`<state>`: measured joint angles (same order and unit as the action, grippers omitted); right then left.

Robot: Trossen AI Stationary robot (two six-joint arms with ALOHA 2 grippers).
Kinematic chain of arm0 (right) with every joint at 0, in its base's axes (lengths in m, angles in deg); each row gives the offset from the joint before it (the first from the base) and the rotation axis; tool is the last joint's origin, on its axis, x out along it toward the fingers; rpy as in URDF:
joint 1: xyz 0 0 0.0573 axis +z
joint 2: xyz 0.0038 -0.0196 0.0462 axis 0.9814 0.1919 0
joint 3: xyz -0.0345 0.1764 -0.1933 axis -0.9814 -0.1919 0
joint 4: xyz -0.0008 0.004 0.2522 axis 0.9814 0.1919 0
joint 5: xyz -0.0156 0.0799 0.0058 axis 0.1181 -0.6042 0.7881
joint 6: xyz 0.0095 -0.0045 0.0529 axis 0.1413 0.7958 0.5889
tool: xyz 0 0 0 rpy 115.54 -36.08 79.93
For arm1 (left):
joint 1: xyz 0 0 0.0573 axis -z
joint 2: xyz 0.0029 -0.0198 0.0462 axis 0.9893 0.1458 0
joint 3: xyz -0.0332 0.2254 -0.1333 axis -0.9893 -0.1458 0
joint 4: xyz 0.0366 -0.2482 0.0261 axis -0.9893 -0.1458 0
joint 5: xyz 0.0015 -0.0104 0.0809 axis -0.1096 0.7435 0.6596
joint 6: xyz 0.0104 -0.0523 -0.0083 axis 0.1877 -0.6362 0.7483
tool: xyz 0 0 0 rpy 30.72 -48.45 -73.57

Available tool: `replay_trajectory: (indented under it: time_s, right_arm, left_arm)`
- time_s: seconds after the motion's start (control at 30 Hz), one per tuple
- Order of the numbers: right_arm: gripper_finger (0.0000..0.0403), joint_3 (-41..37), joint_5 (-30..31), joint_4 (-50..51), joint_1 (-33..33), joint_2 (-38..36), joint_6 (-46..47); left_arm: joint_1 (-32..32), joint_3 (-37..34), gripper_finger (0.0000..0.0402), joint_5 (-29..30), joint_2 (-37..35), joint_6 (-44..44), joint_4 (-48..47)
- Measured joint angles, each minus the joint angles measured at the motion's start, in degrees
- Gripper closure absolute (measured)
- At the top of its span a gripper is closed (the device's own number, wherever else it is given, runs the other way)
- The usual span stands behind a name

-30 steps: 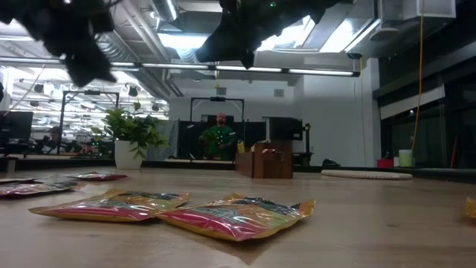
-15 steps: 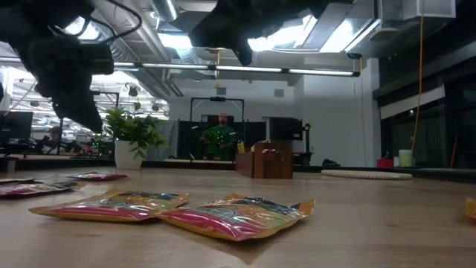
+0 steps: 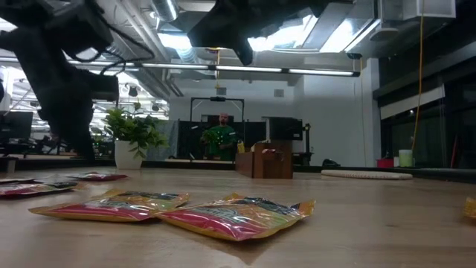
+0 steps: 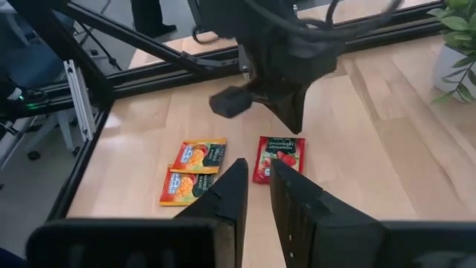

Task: Pick & Place Tea
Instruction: Put the red tea bag into the middle section of the wooden organizer

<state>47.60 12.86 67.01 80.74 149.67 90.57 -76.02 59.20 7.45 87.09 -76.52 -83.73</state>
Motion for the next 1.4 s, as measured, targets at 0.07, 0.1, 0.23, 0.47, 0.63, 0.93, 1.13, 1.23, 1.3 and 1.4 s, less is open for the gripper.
replay_trajectory:
  time_s: [0.07, 0.1, 0.23, 0.47, 0.63, 0.93, 1.13, 1.23, 1.3, 1.4]
  right_arm:
    - [0.0342, 0.0, 0.0, -0.2, 0.0, 0.0, 0.9]
    - [0.0342, 0.0, 0.1, -0.2, 0.0, 0.0, 1.5]
    - [0.0342, 0.0, 0.1, -0.2, 0.0, 0.0, 1.7]
    - [0.0342, 0.0, 0.1, -0.2, 0.0, 0.0, 1.8]
    - [0.0342, 0.0, 0.1, -0.2, 0.0, 0.0, 3.1]
    - [0.0342, 0.0, 0.1, -0.1, 0.0, 0.0, 3.0]
    - [0.0342, 0.0, 0.1, 0.5, -0.1, 0.0, 2.7]
    - [0.0342, 0.0, 0.2, 0.5, -0.2, 0.0, 2.7]
    - [0.0342, 0.0, 1.3, 0.5, -0.2, 0.0, 2.6]
    - [0.0342, 0.0, 1.9, 0.5, -0.2, 0.0, 2.6]
  left_arm:
    - [-1.1, 0.0, 0.0396, -0.2, 1.6, 0.0, 0.0]
    - [-1.6, 0.0, 0.0397, -0.3, 2.3, 0.1, 0.2]
    - [-3.0, 0.0, 0.0399, -2.8, 4.2, 2.4, 3.5]
    - [-4.6, 0.0, 0.0400, -3.7, 6.7, 3.5, 6.7]
    - [-5.1, 0.0, 0.0400, -5.0, 7.3, 3.7, 6.7]
    - [0.9, 0.1, 0.0400, -8.1, 5.8, -4.1, 6.7]
    - [7.2, 0.1, 0.0400, -7.5, 5.7, -10.0, 7.3]
    - [9.3, 0.1, 0.0400, -6.1, 5.7, -12.5, 7.2]
    - [9.9, 0.1, 0.0400, -6.1, 5.7, -14.0, 6.4]
    - [10.9, 0.1, 0.0400, -6.0, 5.7, -15.5, 4.8]
